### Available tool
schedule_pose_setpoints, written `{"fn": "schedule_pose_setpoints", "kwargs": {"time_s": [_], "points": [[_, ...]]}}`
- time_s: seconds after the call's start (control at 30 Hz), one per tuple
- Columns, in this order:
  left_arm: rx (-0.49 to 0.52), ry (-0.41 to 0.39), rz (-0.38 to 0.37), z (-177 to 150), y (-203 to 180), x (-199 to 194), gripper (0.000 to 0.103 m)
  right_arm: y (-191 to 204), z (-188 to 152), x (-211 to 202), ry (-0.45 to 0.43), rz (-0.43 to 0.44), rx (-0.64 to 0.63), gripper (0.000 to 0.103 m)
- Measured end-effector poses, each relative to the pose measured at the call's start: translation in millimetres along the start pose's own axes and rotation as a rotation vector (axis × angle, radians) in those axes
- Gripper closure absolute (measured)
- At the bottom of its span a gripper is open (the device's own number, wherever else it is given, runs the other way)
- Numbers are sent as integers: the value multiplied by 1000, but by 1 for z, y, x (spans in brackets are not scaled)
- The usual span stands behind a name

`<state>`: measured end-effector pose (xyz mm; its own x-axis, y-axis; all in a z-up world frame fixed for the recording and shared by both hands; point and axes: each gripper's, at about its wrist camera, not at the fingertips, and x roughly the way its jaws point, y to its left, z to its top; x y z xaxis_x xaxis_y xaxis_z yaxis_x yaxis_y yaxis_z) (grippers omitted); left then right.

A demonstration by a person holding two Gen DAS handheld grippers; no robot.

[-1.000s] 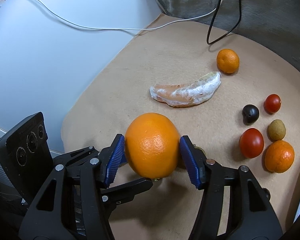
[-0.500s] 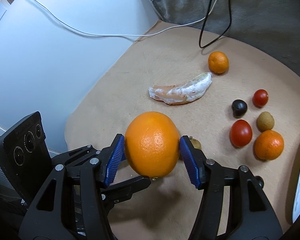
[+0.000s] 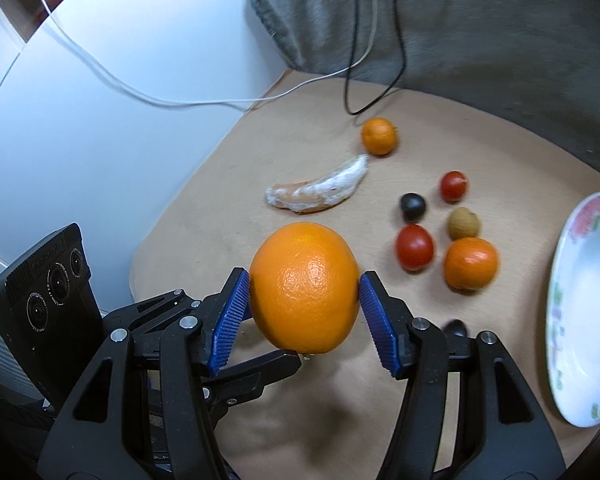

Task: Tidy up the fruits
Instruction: 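Lift the large orange with the right tool and carry it to the plate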

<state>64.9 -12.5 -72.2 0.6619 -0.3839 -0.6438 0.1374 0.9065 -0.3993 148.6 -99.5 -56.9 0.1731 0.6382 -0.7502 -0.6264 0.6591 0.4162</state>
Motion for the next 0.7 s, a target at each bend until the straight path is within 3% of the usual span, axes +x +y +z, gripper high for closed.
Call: {"fn": "schedule_pose_setpoints", "kwargs": {"time_s": [0.7], "points": [[171, 71, -118, 20, -86, 65, 55, -93, -33, -80, -118, -94, 172, 43]]}}
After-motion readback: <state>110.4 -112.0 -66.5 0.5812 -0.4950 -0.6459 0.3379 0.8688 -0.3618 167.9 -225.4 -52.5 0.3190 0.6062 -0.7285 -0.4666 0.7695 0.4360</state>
